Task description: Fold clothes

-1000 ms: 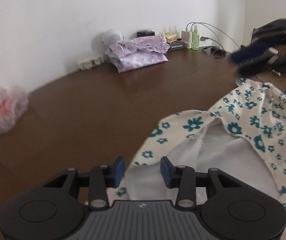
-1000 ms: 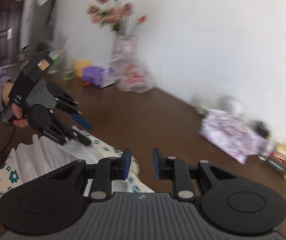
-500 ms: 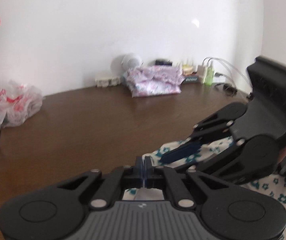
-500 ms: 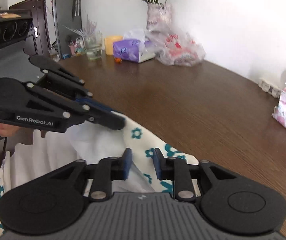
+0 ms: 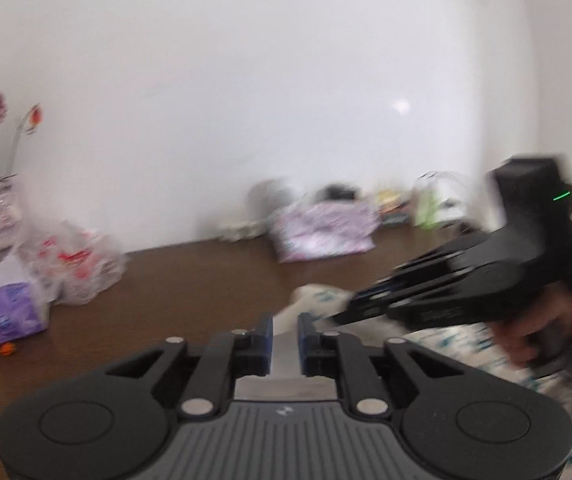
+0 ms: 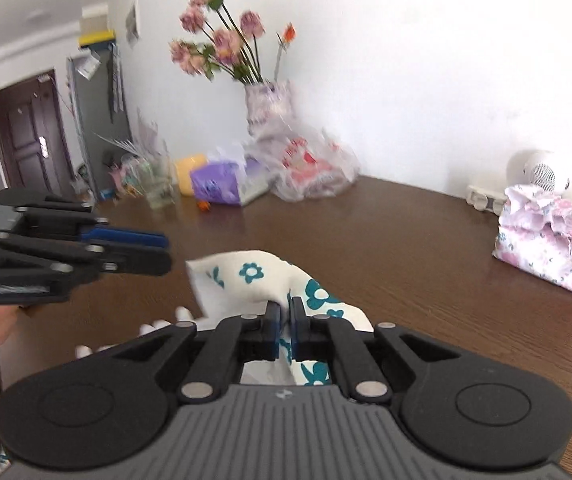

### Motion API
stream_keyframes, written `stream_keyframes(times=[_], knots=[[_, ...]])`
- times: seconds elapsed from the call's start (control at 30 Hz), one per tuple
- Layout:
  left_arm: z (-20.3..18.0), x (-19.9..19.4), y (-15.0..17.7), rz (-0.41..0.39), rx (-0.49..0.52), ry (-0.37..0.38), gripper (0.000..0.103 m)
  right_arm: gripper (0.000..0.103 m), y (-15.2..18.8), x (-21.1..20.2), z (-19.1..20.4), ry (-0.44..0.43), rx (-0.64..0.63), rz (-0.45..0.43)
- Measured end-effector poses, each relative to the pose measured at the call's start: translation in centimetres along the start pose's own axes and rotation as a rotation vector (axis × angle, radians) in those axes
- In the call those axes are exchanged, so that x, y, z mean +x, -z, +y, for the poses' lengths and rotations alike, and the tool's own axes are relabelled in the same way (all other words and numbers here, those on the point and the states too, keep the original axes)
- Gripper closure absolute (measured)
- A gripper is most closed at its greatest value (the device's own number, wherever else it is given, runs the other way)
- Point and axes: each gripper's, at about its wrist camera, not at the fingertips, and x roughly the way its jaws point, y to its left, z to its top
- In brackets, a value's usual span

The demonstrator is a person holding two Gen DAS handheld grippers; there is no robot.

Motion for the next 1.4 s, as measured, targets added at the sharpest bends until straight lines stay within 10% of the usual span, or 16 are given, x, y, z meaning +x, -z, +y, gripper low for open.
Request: stream_keyframes(times=[0.1,0.2,0.67,0.87,1.03,1.2,1.27,1.4], knots=[[-2.0,1.3,-0.1,0.097,-0.028,0.119,0.071,0.099,-0.7,-0.6,-0.4,-0.013,-0.001,-0.019],[-2.9,5.5,1.4,0.220,-0.010,0.021,0.072,0.099,-0.7,-1.1,-0.5,-0.020,0.009,-0.037],[9.8,10.7,5.5,0.269,-0.810,-0.134,0.084,0.098,5.1,1.4,5.8,0.102,-0.228,0.149],[12.6,6.6,3.4,0.228,-0.819,0.035,0.052,0.092,6.1,1.2,6.1,0.129,-0.243,0.135],[12.9,9.1,0.1,0.346,-0.771,-0.021,0.041,0.092,6.6,1.2,6.1,0.117,-0.234,0.135],[10.5,12.5,0.9,0.537,-0.704,0.052,0.057,0.092,6.8,0.3,6.9,0.137,-0.266,0.139],[10.2,12.7,1.7,0.522,-0.741,0.072,0.102,0.092,6.4,-0.9,6.7,0.114,-0.246,0.127],[9.9,10.4,3.3,0.330,-0.814,0.069,0.102,0.078,5.2,-3.3,2.2,0.078,-0.010,0.056]])
